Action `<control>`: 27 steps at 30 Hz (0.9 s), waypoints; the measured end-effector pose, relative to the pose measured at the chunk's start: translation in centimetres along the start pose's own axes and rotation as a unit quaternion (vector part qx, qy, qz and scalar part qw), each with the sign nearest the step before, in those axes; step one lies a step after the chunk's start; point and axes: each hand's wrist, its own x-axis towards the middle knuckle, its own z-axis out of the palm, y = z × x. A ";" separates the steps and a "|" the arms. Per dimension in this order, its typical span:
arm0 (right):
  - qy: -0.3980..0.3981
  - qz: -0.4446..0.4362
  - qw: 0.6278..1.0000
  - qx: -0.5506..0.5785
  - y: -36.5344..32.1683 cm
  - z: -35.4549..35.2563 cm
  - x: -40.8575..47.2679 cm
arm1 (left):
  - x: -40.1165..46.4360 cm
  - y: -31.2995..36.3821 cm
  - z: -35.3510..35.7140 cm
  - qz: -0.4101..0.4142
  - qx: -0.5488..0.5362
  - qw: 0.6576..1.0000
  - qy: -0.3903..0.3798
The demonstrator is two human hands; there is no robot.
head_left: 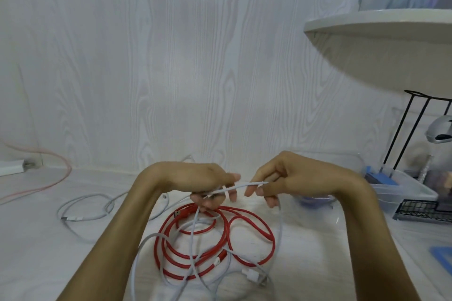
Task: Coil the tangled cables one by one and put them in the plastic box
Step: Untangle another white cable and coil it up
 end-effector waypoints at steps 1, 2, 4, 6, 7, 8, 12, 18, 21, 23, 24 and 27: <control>-0.001 0.007 1.000 0.018 0.5 -0.2 0.0 | -0.3 0.1 0.0 0.019 -0.011 0.999 -0.047; 0.005 0.018 1.000 0.023 1.0 -0.2 0.0 | -0.6 0.2 0.0 0.043 -0.025 0.996 -0.077; 0.078 0.046 0.996 -0.024 1.6 -0.3 0.3 | -1.1 0.1 -0.2 0.085 -0.065 0.990 -0.097; 0.207 0.070 0.972 -0.087 1.5 -0.2 0.6 | -1.4 -0.1 -0.5 0.111 -0.129 0.982 -0.077; 0.272 0.068 0.956 -0.083 1.4 0.0 0.9 | -1.3 -0.3 -0.7 0.118 -0.165 0.978 -0.054; 0.332 0.059 0.940 -0.056 1.2 0.1 1.4 | -1.2 -0.5 -1.0 0.124 -0.207 0.970 -0.031; 0.362 0.101 0.915 0.147 0.2 1.2 3.7 | -0.5 -0.8 -1.6 0.163 -0.409 0.898 0.006; 0.188 0.098 0.940 0.266 -0.6 2.4 4.4 | -0.9 -1.4 -2.5 0.151 -0.504 0.847 0.075; 0.178 0.091 0.939 0.280 0.5 1.4 3.2 | -1.2 -2.2 -3.2 0.113 -0.491 0.852 0.144; 0.177 0.042 0.916 0.359 1.3 0.3 2.1 | -1.1 -3.0 -3.8 0.108 -0.526 0.812 0.229; 0.199 0.017 0.884 0.423 1.9 -0.3 1.6 | -1.1 -3.5 -4.1 0.115 -0.558 0.775 0.274; 0.250 0.017 0.786 0.565 3.6 -1.8 0.7 | -2.0 -5.2 -4.7 0.154 -0.638 0.660 0.367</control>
